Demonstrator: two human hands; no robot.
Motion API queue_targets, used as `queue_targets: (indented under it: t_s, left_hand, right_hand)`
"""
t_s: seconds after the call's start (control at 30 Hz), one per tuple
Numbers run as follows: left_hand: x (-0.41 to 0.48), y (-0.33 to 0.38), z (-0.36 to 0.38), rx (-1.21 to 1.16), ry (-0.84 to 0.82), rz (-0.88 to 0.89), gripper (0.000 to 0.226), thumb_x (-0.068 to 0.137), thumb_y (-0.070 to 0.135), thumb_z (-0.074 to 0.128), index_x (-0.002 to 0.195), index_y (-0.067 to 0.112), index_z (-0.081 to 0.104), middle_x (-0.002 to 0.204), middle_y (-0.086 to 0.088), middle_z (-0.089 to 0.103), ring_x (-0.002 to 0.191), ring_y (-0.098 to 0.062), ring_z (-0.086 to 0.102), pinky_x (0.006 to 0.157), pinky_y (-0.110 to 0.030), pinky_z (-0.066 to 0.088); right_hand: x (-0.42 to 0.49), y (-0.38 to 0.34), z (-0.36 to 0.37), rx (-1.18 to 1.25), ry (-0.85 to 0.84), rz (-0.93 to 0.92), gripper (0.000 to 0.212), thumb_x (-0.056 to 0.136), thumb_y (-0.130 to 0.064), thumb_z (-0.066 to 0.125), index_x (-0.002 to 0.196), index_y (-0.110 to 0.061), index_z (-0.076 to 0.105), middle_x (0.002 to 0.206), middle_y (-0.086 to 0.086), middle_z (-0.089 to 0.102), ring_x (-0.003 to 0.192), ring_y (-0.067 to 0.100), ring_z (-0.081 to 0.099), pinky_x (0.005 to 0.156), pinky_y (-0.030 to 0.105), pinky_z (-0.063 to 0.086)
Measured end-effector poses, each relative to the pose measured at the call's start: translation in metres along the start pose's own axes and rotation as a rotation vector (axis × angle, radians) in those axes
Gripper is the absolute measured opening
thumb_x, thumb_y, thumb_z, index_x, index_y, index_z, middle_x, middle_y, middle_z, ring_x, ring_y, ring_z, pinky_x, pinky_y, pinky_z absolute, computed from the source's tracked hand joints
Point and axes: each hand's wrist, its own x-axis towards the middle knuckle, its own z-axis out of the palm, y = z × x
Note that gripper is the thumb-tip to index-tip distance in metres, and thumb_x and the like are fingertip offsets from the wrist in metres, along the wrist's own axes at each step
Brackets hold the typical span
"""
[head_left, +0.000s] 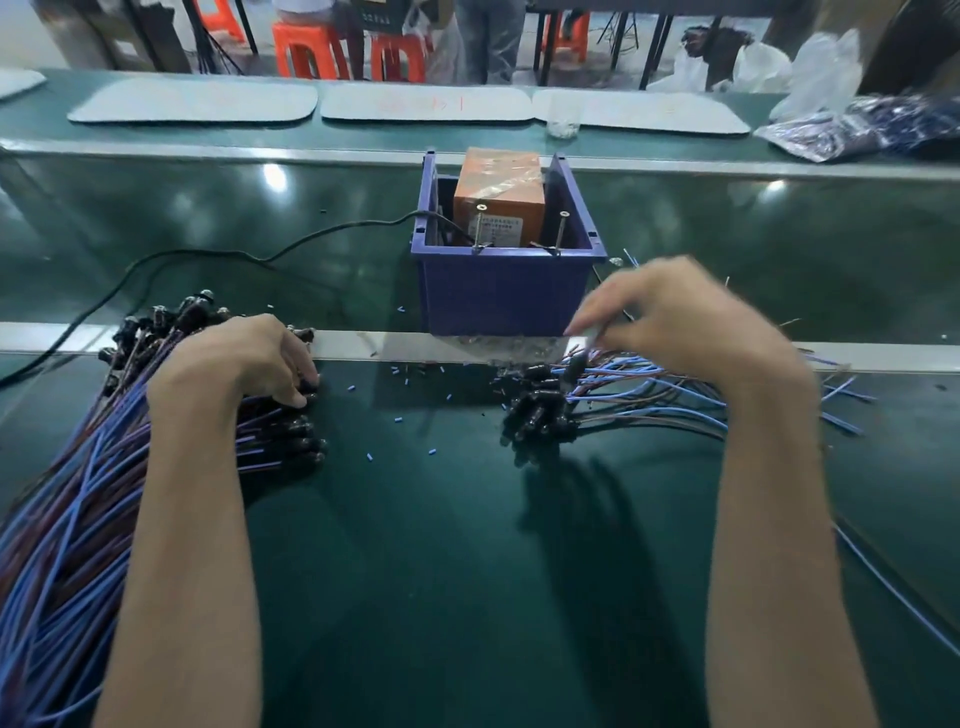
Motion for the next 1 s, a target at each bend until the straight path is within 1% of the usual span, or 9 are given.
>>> queue_targets:
  t_s: [0.07, 0.1, 0.27, 0.37, 0.53, 0.67, 0.8, 0.93, 1.0]
  left_hand:
    - [0.001, -0.001, 0.001, 0.008, 0.015, -0.010, 0.025, 0.067, 0.007, 0.085, 0.076, 0.027, 0.074, 0.078, 0.004, 0.068, 0.080, -0.021, 0.060, 0.078, -0.030, 0.049]
    - [0.001, -0.001, 0.001, 0.008, 0.025, -0.018, 0.025, 0.066, 0.008, 0.086, 0.075, 0.028, 0.074, 0.079, 0.004, 0.069, 0.083, -0.022, 0.062, 0.082, -0.032, 0.051]
    - [-0.004, -0.001, 0.000, 0.015, 0.069, -0.035, 0.025, 0.064, 0.012, 0.087, 0.068, 0.031, 0.070, 0.085, 0.000, 0.072, 0.090, -0.024, 0.065, 0.090, -0.037, 0.051]
    - [-0.009, 0.004, -0.005, -0.008, 0.109, 0.051, 0.025, 0.068, 0.013, 0.085, 0.069, 0.030, 0.067, 0.082, 0.004, 0.071, 0.089, -0.023, 0.065, 0.090, -0.039, 0.051]
    - [-0.023, 0.049, -0.011, -0.235, 0.349, 0.460, 0.032, 0.077, 0.003, 0.077, 0.076, 0.029, 0.059, 0.078, 0.008, 0.067, 0.077, -0.016, 0.063, 0.083, -0.033, 0.052]
    - [-0.056, 0.113, -0.003, -0.545, 0.493, 0.906, 0.025, 0.079, 0.000, 0.071, 0.086, 0.021, 0.061, 0.083, 0.011, 0.065, 0.076, 0.004, 0.061, 0.077, -0.013, 0.049]
    - [-0.078, 0.155, 0.019, -0.717, 0.530, 1.042, 0.020, 0.078, -0.003, 0.069, 0.082, 0.015, 0.062, 0.085, -0.004, 0.067, 0.083, -0.020, 0.065, 0.078, -0.037, 0.054]
    - [-0.084, 0.166, 0.025, -0.734, 0.687, 1.123, 0.005, 0.084, 0.004, 0.069, 0.085, 0.000, 0.066, 0.088, -0.013, 0.066, 0.088, -0.032, 0.062, 0.079, -0.049, 0.050]
    - [-0.085, 0.162, 0.021, -0.808, 0.564, 1.128, 0.016, 0.087, 0.017, 0.068, 0.083, 0.001, 0.065, 0.082, -0.011, 0.067, 0.079, -0.030, 0.065, 0.071, -0.048, 0.053]
  right_hand:
    - [-0.003, -0.001, 0.020, 0.003, -0.383, 0.088, 0.032, 0.079, -0.016, 0.077, 0.108, -0.030, 0.073, 0.099, -0.002, 0.073, 0.091, 0.013, 0.063, 0.080, 0.024, 0.046]
    - [-0.001, 0.004, 0.028, -0.003, -0.438, 0.103, 0.037, 0.078, -0.019, 0.078, 0.111, -0.032, 0.071, 0.100, -0.002, 0.072, 0.089, 0.011, 0.061, 0.078, 0.021, 0.043]
    - [0.010, 0.016, 0.033, 0.054, -0.310, 0.103, 0.037, 0.078, -0.021, 0.078, 0.113, -0.031, 0.069, 0.096, -0.006, 0.069, 0.073, -0.009, 0.056, 0.063, 0.009, 0.039]
    - [0.011, 0.014, 0.029, 0.104, -0.279, 0.098, 0.035, 0.080, -0.023, 0.076, 0.114, -0.026, 0.068, 0.104, -0.005, 0.069, 0.085, 0.005, 0.063, 0.071, 0.016, 0.039]
    - [0.008, 0.003, 0.022, 0.331, -0.131, 0.042, 0.030, 0.082, -0.021, 0.074, 0.111, -0.022, 0.069, 0.101, -0.004, 0.072, 0.089, 0.008, 0.067, 0.072, 0.002, 0.044]
    - [0.004, -0.012, 0.021, 0.554, -0.209, -0.063, 0.046, 0.078, -0.019, 0.078, 0.122, -0.021, 0.062, 0.107, -0.008, 0.069, 0.088, 0.013, 0.067, 0.078, 0.021, 0.050]
    - [0.001, -0.022, 0.021, 0.781, -0.333, -0.235, 0.033, 0.075, -0.005, 0.066, 0.100, -0.025, 0.066, 0.101, 0.004, 0.068, 0.085, 0.013, 0.061, 0.077, 0.029, 0.055]
    - [0.001, -0.019, 0.019, 0.860, -0.135, -0.224, 0.024, 0.087, 0.012, 0.052, 0.089, -0.005, 0.068, 0.090, 0.014, 0.067, 0.081, 0.013, 0.062, 0.070, 0.020, 0.051]
    - [0.003, -0.015, 0.017, 0.852, 0.006, -0.211, 0.017, 0.094, 0.006, 0.049, 0.094, 0.004, 0.067, 0.090, 0.023, 0.068, 0.081, 0.016, 0.063, 0.071, 0.021, 0.051]
